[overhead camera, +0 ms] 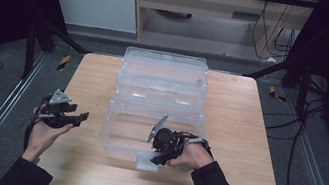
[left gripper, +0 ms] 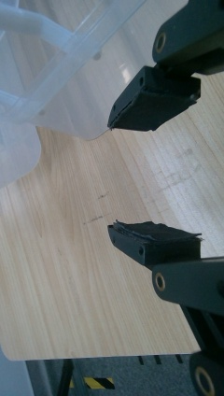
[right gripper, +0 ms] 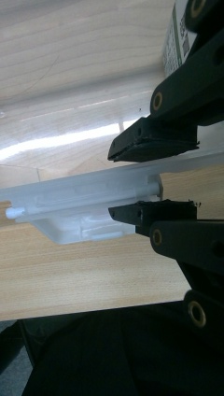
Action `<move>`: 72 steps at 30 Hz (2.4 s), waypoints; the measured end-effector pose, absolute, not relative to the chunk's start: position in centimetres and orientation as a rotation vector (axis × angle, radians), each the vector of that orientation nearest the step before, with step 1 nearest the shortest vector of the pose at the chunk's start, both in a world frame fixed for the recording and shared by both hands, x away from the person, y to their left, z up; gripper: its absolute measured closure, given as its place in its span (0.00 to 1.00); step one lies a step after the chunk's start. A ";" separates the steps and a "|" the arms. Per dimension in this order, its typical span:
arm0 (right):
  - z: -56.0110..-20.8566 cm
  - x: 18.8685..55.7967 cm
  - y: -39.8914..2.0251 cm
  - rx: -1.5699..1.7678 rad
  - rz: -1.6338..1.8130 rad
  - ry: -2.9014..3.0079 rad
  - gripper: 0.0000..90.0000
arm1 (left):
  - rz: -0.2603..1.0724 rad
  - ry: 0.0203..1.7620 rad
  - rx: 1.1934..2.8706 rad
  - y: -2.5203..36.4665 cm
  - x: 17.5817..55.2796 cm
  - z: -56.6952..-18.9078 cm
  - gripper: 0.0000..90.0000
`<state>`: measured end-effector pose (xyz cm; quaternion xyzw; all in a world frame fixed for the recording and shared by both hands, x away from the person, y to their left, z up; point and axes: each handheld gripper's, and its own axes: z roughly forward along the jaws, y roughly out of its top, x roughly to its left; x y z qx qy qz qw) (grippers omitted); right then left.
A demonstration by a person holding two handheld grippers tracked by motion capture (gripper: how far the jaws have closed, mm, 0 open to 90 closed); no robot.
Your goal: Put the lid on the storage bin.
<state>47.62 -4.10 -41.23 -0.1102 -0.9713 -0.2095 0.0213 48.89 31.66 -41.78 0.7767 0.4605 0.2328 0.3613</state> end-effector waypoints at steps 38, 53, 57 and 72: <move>-41.3 47.5 -4.2 -0.335 -0.668 -3.016 0.78 | 0.533 0.656 2.153 26.1 52.0 -31.1 0.48; -41.3 47.5 -4.2 -0.328 -0.673 -3.019 0.78 | 0.507 0.443 2.270 22.8 53.9 -29.3 0.49; -41.3 47.5 -4.2 -0.323 -0.676 -3.018 0.78 | 0.501 0.396 2.308 22.0 54.5 -29.1 0.49; -41.3 47.5 -4.3 -0.312 -0.675 -3.021 0.78 | 0.518 0.269 2.376 19.2 56.4 -27.7 0.49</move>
